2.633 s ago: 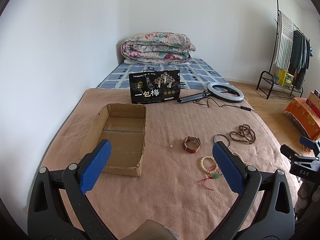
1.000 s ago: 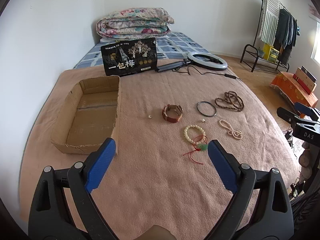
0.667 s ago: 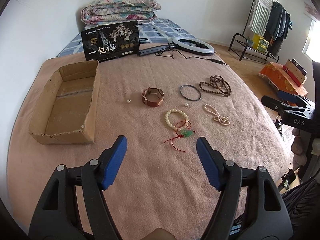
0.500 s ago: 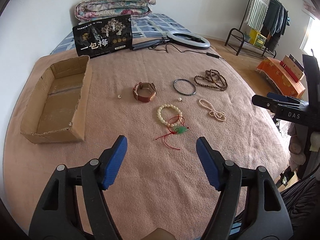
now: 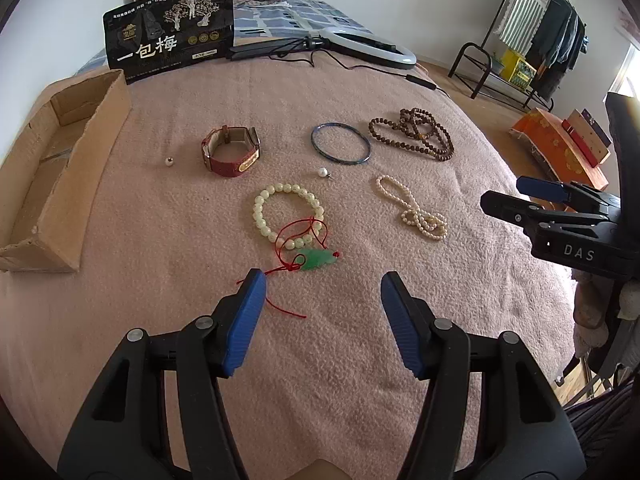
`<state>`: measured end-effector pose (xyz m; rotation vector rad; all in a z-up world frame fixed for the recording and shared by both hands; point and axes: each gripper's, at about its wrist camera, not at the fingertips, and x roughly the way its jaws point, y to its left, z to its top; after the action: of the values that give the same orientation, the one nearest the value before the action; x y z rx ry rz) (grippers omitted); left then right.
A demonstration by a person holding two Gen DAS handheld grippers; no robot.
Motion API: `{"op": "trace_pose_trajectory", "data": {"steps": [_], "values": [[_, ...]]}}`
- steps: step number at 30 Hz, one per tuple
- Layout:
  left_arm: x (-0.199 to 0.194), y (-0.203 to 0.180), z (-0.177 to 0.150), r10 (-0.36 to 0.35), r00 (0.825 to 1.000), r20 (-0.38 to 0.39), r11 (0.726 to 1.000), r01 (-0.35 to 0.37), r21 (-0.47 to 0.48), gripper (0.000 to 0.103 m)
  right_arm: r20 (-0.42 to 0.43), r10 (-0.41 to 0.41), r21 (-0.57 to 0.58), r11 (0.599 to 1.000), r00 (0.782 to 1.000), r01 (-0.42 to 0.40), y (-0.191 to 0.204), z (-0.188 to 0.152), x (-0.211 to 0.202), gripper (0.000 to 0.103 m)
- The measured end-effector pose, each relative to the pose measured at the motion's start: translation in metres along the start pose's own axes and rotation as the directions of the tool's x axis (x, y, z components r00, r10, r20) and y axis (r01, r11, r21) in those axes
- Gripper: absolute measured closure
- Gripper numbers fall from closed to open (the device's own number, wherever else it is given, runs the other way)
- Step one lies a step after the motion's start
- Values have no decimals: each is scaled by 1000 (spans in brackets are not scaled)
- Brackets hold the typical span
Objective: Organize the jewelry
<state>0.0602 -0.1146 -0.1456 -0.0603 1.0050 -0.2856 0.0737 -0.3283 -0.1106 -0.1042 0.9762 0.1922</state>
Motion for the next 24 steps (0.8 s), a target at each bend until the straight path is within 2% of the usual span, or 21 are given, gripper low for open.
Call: {"op": "trace_pose_trajectory", "data": {"steps": [4,7,8,11,17,24], "values": [[20,0,2,4,1000,-15,1000,-4,-24,44,-13,37,3,999,999,-37,3,-1,9,27],[33,1,3,31,999,-12,999,-31,-25,47,-18,33,-11,999,999,-34,6,0,13,27],[37,1,4,41,999,-12,999,-42,-21,51,-18,30,-11,999,999,-30,6,0,15,27],[47,3,5,41,999,-23,999,-41,-31,55,-19,28,-4,1000,999,-28,5,2,17,27],[54,1,4,58,998,-21,998,-58,-4,55,-31,17,-8,1000,999,-18,5,3,24,27],[58,2,4,70,997,-9,997,-70,8,68,-41,44,-12,999,998,-45,9,4,36,27]]}}
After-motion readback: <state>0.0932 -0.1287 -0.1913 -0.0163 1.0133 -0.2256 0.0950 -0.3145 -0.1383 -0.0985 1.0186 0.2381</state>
